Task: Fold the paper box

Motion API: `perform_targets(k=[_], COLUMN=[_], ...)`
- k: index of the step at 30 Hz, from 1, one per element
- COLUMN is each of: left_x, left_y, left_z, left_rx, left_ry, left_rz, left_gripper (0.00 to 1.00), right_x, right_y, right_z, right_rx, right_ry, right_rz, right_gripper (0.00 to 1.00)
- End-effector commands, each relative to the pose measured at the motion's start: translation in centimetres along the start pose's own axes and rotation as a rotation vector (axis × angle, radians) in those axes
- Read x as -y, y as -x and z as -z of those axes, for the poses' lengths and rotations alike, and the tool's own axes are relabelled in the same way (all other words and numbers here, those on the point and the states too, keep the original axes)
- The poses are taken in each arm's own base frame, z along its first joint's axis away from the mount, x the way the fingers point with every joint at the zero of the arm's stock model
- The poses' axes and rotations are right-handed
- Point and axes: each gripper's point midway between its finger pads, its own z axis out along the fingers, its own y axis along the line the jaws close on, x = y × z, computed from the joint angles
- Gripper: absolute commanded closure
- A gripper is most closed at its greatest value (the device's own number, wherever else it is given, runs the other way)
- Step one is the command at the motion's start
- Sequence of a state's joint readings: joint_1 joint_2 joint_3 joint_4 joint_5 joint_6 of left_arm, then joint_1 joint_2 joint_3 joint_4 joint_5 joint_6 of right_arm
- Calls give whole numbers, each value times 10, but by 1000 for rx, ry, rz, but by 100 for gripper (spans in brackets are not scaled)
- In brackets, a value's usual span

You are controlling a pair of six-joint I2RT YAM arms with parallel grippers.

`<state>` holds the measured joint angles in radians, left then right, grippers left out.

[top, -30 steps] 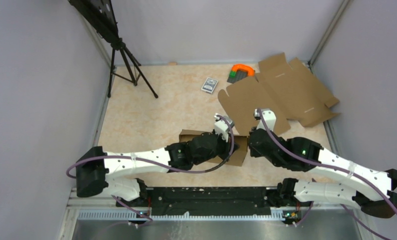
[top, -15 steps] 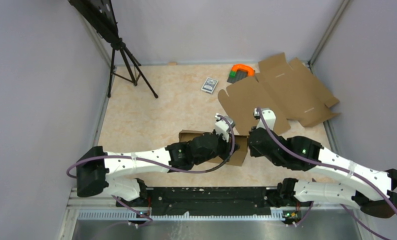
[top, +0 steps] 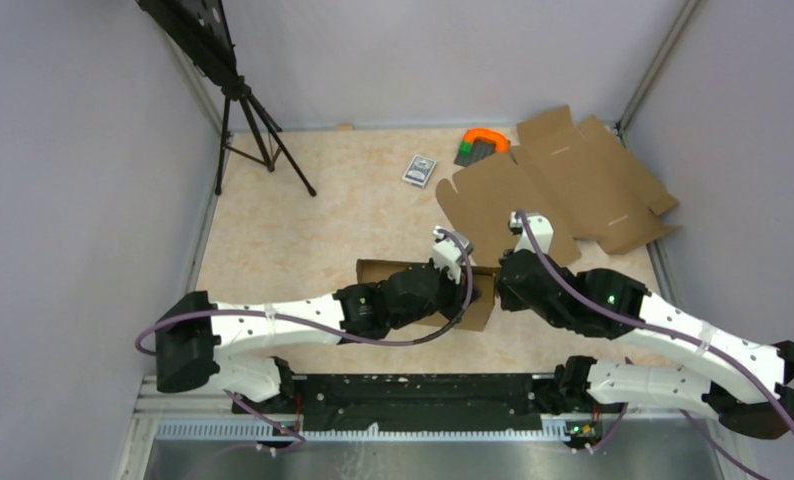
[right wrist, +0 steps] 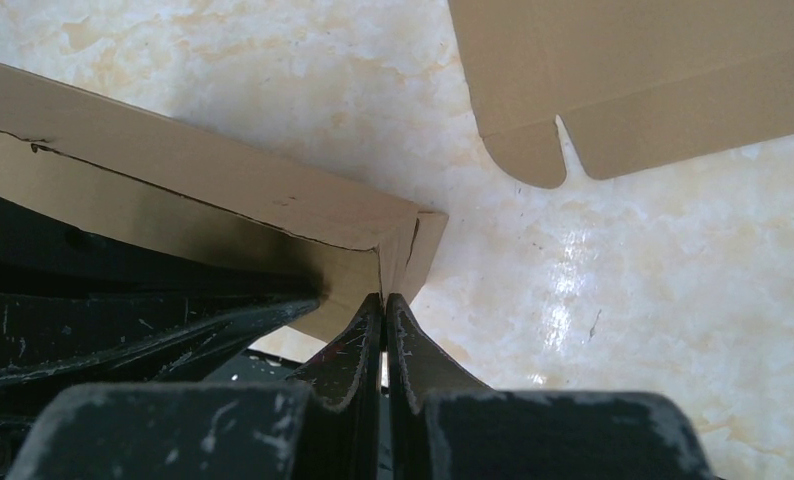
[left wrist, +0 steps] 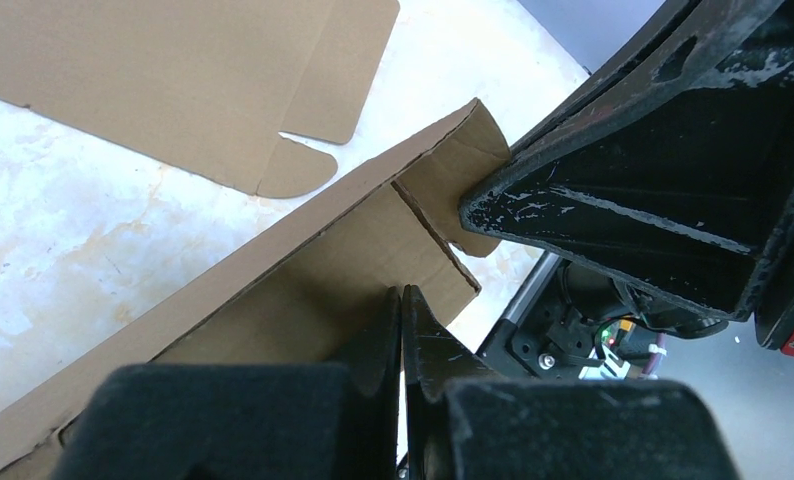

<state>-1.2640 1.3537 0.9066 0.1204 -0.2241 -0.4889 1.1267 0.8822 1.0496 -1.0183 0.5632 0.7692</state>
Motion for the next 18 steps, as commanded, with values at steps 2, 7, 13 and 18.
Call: perform_targets(k=[2, 7, 13, 18], left_x=[-8, -9, -9, -9], left_y=[-24, -25, -25, -26], left_z=[-3, -3, -4, -4], left_rx=[-91, -95, -96, -99], left_ry=[35, 37, 37, 37], left_rz=[-25, -26, -26, -26], left_gripper=[100, 100, 100, 100], right_x=[-25, -26, -25, -26], right_y=[29, 29, 28, 23], right_z=[10, 8, 7, 4], right_rx=[55, 43, 23, 5], right_ry=[102, 103, 108, 109], right_rz=[-83, -100, -131, -139], right_gripper=[100, 100, 100, 100])
